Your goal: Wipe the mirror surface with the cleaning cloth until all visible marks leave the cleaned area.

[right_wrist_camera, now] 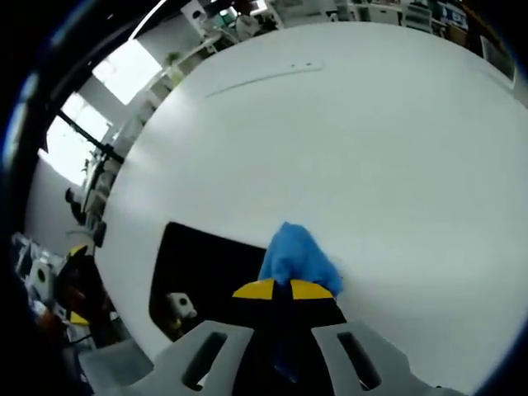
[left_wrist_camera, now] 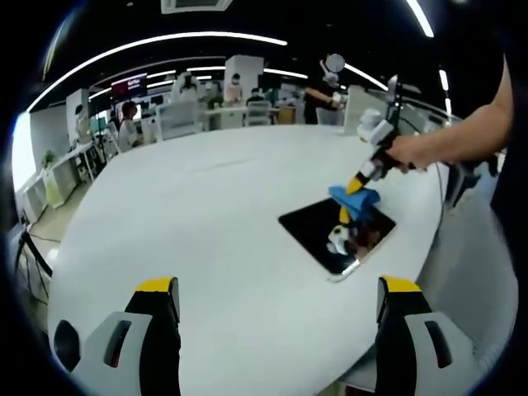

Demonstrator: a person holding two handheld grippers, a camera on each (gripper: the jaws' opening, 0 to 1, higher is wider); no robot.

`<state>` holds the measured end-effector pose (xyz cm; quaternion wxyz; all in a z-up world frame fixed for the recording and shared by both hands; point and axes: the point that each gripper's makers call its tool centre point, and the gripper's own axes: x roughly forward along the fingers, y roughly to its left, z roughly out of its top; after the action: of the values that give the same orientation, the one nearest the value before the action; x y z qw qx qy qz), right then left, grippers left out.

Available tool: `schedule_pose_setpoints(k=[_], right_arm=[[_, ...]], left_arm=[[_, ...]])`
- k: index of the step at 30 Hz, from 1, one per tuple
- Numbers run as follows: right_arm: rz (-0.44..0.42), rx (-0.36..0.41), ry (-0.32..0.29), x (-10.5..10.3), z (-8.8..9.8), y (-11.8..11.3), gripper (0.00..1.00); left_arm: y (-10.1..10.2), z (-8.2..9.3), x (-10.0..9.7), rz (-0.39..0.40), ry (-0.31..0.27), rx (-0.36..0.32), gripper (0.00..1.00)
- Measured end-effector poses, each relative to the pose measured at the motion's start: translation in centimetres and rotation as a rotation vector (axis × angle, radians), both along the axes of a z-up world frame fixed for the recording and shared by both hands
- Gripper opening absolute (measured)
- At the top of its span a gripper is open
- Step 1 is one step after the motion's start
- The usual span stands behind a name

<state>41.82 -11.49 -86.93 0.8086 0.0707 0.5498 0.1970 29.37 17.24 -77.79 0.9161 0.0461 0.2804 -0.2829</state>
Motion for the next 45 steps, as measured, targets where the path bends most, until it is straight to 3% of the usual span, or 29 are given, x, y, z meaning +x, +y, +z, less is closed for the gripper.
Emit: schedule_pose_setpoints(k=[27,29,39,45], right_arm=[[0.068,0.007,-0.009,0.1,0.5,6.7,0.00],[0.083,-0.003,-0.018,0.1,0.6,7.2,0.00],[0.144,-0.006,-0.019,-0.1,0.6,10.3,0.00],[0.150,0.005,-0.009,0.0,0.7,11.7,0.00]], left_arm=[[-1.0,0.6,2.0,-0.041,-0.021,-0.007,1.00],[-0.7,0.1,1.7,-0.053,-0.015,0.018,1.00],[1.9,0.3,1.1,-0.023,-0.025,0.025,1.00],[2.5,0.5,0.8,0.002,-0.028,0.012,1.00]])
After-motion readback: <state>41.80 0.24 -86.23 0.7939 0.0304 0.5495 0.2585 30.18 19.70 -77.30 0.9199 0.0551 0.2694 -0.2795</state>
